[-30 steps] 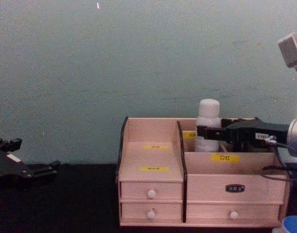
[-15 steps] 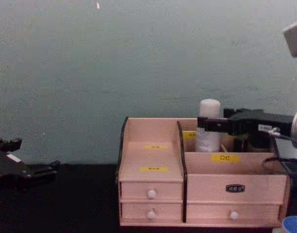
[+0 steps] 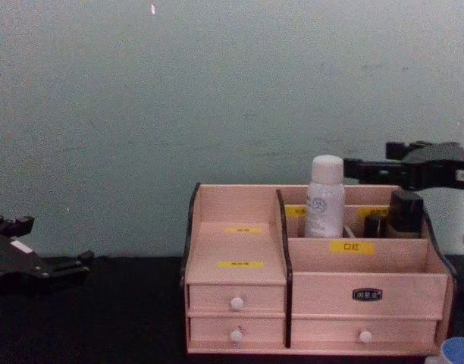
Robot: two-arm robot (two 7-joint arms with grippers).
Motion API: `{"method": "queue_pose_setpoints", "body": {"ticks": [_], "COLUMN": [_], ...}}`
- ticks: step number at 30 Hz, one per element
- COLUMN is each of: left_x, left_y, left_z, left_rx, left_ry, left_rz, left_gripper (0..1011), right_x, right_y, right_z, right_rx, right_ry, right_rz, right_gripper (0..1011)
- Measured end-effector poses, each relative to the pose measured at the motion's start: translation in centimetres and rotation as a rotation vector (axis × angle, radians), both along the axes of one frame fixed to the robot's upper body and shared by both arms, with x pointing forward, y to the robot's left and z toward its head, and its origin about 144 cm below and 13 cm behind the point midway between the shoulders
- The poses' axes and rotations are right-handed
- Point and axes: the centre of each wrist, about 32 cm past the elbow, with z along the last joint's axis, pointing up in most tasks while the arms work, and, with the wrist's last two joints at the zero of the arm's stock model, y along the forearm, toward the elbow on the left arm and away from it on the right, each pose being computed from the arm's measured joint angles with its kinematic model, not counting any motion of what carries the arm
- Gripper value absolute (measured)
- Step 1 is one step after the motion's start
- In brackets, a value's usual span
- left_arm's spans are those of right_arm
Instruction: Pick up the facial cleanser and watermelon frost from the table and place them into the tiered storage box.
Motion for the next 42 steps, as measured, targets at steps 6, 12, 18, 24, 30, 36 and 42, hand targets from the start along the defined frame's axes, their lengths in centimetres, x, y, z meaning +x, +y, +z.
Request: {"method": "queue_pose_setpoints", "body": {"ticks": [6,12,18,24,30,36,42], "left_x": [0.0,0.0,0.0,0.0,0.0,0.0,0.0], "left_y": [0.0,0.0,0.0,0.0,0.0,0.0,0.0], "left_z": [0.0,0.0,0.0,0.0,0.0,0.0,0.0], "left_rx": [0.0,0.0,0.0,0.0,0.0,0.0,0.0], "left_ry": [0.0,0.0,0.0,0.0,0.0,0.0,0.0], "left_rz": [0.0,0.0,0.0,0.0,0.0,0.0,0.0], "left_gripper": [1001,1001,1001,1001,1001,1002,1001], "right_x": [-3.3,-6.6,-8.9,-10.7,-11.3,-11.3,-11.1], "right_y": [-1.7,-3.3,-4.4,-5.3,-5.6,-5.3,-5.2], "right_z": [0.8,1.5,1.6,1.3,0.8,-0.1,-0.9], "right_rx": [-0.008,-0.029,-0.049,-0.075,-0.124,-0.193,-0.234], "right_ry": [0.044,0.101,0.182,0.287,0.348,0.378,0.401], "right_rz": [0.017,0.013,0.001,-0.003,-0.016,-0.026,-0.032], "right_gripper": [1000,1000,1000,1000,1000,1000,1000]}}
